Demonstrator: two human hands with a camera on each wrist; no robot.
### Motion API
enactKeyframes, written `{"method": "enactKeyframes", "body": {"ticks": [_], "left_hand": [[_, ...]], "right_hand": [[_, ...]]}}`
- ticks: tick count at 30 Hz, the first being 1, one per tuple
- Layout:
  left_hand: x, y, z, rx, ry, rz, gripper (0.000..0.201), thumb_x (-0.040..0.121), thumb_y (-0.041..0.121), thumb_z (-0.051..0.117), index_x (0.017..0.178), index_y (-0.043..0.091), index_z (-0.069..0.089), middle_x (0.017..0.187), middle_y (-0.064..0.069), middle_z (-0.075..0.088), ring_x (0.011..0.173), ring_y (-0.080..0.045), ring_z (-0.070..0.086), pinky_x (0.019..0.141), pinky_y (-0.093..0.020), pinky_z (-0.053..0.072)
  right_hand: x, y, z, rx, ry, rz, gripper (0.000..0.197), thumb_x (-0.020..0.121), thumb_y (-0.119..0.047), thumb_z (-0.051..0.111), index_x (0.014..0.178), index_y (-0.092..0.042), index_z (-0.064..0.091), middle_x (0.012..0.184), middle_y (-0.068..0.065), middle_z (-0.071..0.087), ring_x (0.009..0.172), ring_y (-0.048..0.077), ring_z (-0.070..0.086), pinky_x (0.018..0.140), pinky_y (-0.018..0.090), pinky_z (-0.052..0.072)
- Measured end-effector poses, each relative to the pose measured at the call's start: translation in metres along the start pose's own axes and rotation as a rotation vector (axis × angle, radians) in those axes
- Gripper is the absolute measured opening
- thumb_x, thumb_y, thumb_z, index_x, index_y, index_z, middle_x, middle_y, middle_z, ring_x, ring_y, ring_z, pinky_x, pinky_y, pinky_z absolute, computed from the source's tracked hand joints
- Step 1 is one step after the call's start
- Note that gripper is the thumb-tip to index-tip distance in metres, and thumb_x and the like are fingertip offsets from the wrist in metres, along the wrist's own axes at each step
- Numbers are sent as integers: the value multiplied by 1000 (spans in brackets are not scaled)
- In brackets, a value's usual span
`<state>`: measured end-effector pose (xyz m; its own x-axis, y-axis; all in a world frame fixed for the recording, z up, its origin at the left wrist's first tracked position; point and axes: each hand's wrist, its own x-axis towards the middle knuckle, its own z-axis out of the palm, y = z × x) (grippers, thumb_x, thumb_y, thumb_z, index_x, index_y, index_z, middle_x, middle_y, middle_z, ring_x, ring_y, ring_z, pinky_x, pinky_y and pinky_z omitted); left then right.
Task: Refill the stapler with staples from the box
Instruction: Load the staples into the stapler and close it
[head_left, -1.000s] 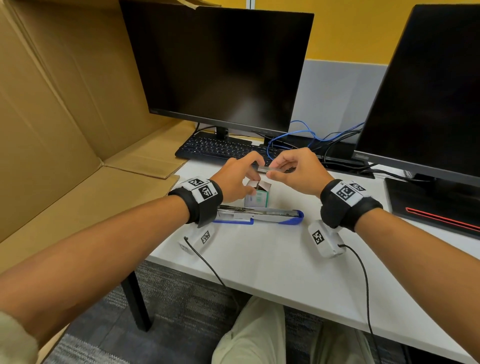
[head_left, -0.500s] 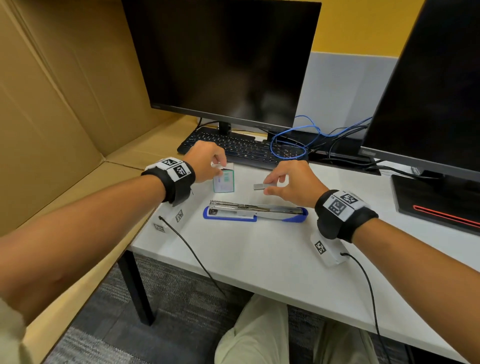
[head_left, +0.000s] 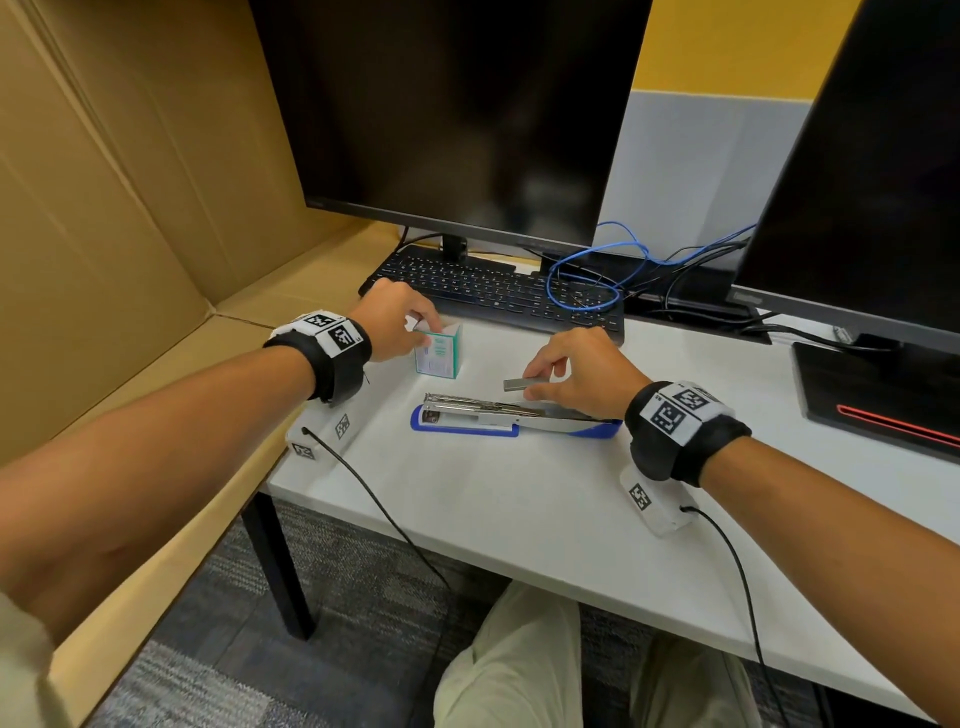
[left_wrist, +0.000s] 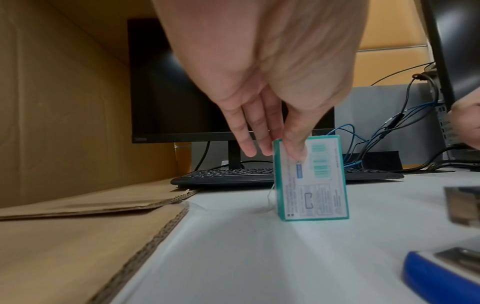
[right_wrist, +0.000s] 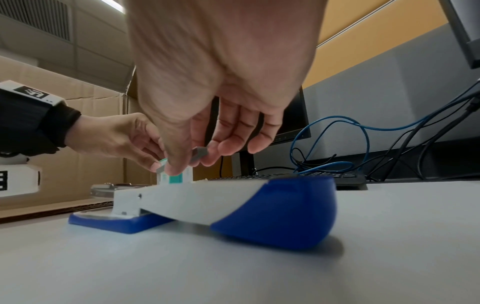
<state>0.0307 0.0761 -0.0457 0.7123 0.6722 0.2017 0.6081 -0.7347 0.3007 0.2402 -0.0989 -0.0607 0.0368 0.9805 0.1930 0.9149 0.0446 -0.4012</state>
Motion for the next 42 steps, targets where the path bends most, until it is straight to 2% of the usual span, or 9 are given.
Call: {"method": "enactKeyframes", "body": {"ticks": [8, 13, 15, 18, 21, 24, 28, 37, 42], "left_hand": [[-5, -4, -1, -21, -28, -23, 19, 80, 13, 76, 99, 15, 77, 126, -4, 68, 110, -23, 60, 93, -35, 56], [-10, 2, -5, 37, 13, -1, 25, 81, 21, 76, 106, 21, 74, 133, 2, 63, 122, -26, 51, 100, -35, 40], [-14, 10, -10, 23, 64, 66, 31, 80, 21, 76, 110, 17, 72, 132, -1, 64, 122, -24, 54, 98, -31, 40], [-22, 31, -17, -20, 81, 183, 28, 81, 27, 74, 106, 16, 73, 119, -2, 70, 105, -17, 59, 90, -29, 48], [-29, 55, -15, -70, -95, 247, 33, 79, 35, 75, 106, 17, 74, 103, 2, 75, 85, -6, 64, 78, -22, 54], [-30, 69, -6, -20, -189, 277, 37, 78, 38, 76, 108, 17, 74, 95, 5, 76, 76, -1, 64, 77, -10, 38], [-30, 70, -3, -10, -191, 248, 34, 78, 35, 77, 106, 17, 75, 87, 4, 78, 77, -7, 67, 92, -27, 44], [-45, 59, 0, 97, -268, 213, 13, 82, 21, 67, 90, 20, 78, 80, 3, 76, 75, -14, 68, 82, -35, 56], [-49, 54, 6, 86, -283, 184, 16, 81, 15, 62, 88, 12, 76, 78, -2, 75, 74, -18, 69, 76, -31, 57]], "right_hand": [[0, -6, 4, 57, -53, 9, 21, 78, -36, 79, 94, -23, 81, 83, -5, 74, 80, 16, 58, 68, 28, 45], [0, -10, 1, 30, -125, -1, 19, 77, -35, 80, 89, -20, 82, 82, -3, 76, 69, 8, 56, 64, 23, 45], [1, -11, 1, 32, -131, 1, 19, 77, -35, 80, 88, -20, 82, 82, -2, 77, 69, 8, 55, 63, 22, 43], [3, -12, 2, 54, -115, 6, 18, 76, -36, 80, 87, -21, 82, 81, -3, 77, 71, 7, 54, 65, 21, 38], [6, -17, 2, 112, -71, 2, 17, 76, -35, 81, 87, -22, 82, 80, -3, 76, 71, 7, 58, 68, 23, 44], [9, -23, 2, 147, -31, -20, 18, 74, -32, 83, 87, -20, 82, 80, 0, 78, 73, 12, 66, 72, 26, 54], [10, -25, 4, 166, 4, -1, 24, 69, -31, 86, 87, -16, 83, 79, 2, 79, 74, 17, 70, 78, 25, 52], [13, -38, 11, 116, -75, -14, 23, 73, -24, 85, 93, -12, 82, 81, 3, 79, 73, 14, 71, 81, 29, 59], [11, -37, 19, -102, -163, -8, 24, 70, -35, 82, 90, -23, 80, 76, -7, 69, 76, 16, 59, 81, 39, 55]]}}
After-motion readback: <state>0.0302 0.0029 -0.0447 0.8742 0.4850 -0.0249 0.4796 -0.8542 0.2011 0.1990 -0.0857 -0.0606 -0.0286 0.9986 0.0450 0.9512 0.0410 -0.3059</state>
